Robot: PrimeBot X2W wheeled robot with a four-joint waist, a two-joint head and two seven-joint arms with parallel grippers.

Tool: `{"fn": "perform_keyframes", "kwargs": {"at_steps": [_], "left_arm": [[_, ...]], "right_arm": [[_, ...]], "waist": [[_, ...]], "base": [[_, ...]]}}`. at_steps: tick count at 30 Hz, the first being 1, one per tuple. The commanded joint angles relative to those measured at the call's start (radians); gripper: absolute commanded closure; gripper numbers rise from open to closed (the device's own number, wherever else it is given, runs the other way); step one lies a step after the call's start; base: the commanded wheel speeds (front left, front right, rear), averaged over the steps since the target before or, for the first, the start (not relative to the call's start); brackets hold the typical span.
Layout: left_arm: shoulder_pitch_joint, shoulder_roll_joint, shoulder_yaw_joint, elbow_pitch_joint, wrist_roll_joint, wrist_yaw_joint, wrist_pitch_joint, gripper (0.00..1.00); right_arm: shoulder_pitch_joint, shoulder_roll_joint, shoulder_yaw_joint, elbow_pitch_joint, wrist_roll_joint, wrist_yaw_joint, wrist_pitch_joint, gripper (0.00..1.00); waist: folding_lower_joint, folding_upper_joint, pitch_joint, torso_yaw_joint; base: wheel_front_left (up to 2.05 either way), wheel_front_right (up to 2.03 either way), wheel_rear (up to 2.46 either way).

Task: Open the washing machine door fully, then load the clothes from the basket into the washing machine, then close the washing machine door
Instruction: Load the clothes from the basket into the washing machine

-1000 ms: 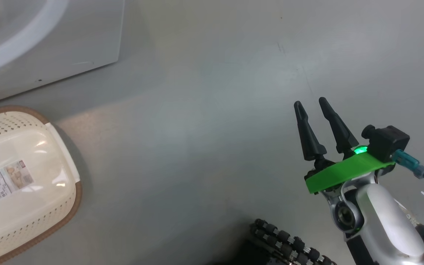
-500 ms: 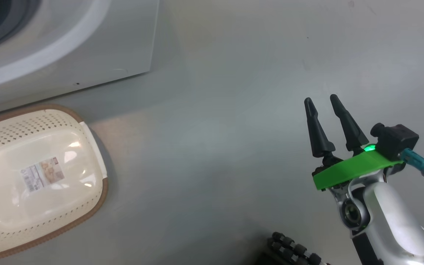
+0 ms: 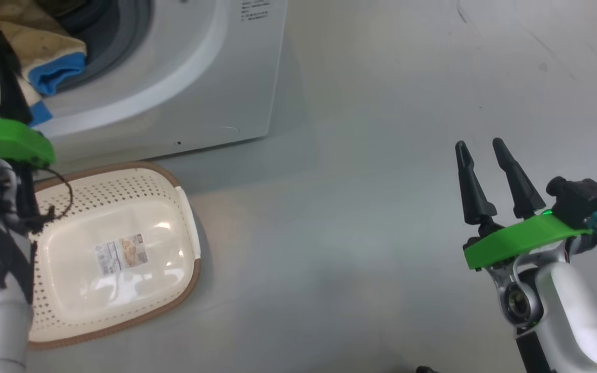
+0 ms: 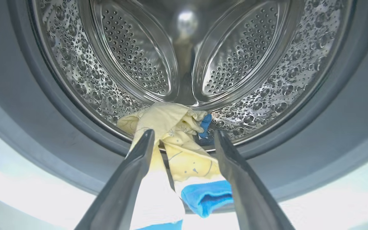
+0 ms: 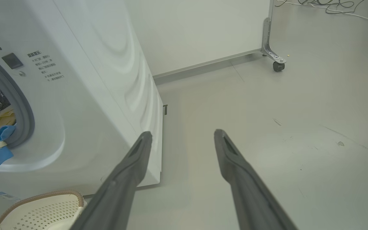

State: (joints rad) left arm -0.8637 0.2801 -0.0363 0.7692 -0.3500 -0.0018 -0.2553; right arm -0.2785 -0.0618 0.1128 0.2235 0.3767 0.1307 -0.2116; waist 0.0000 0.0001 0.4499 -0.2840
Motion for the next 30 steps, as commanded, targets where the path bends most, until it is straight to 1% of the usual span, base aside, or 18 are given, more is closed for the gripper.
{"fn": "perform_keyframes", "kwargs": {"at_steps": [1, 7, 14, 18, 30], "left_arm": [[0.030, 0.025, 0.029, -0.061, 0.011, 0.006, -0.006, 0.00], [0.250, -0.046, 0.034, -0.220, 0.042, 0.013, -0.006, 0.00], [0.483, -0.099, 0.032, -0.364, 0.084, 0.029, -0.006, 0.00], [0.564, -0.118, 0.027, -0.417, 0.109, 0.032, -0.006, 0.00], [0.756, -0.147, 0.019, -0.526, 0.148, 0.049, -0.006, 0.00]], "right_arm": [[0.027, -0.020, 0.006, -0.033, -0.013, 0.000, 0.008, 0.00], [0.059, -0.036, -0.010, -0.044, -0.023, 0.000, 0.039, 0.00], [0.103, -0.061, -0.024, -0.062, -0.034, 0.000, 0.080, 0.00], [0.135, -0.068, -0.035, -0.066, -0.038, 0.000, 0.103, 0.00], [0.224, -0.077, -0.041, -0.098, -0.039, 0.000, 0.152, 0.00]], "waist": [[0.0000, -0.0001, -0.049, 0.042], [0.0000, -0.0001, -0.138, 0.098], [0.0000, -0.0001, -0.231, 0.156], [0.0000, -0.0001, -0.288, 0.188], [0.0000, -0.0001, -0.414, 0.224]], "base": [[0.00, 0.00, 0.00], [0.00, 0.00, 0.00], [0.00, 0.00, 0.00], [0.00, 0.00, 0.00], [0.00, 0.00, 0.00]]}}
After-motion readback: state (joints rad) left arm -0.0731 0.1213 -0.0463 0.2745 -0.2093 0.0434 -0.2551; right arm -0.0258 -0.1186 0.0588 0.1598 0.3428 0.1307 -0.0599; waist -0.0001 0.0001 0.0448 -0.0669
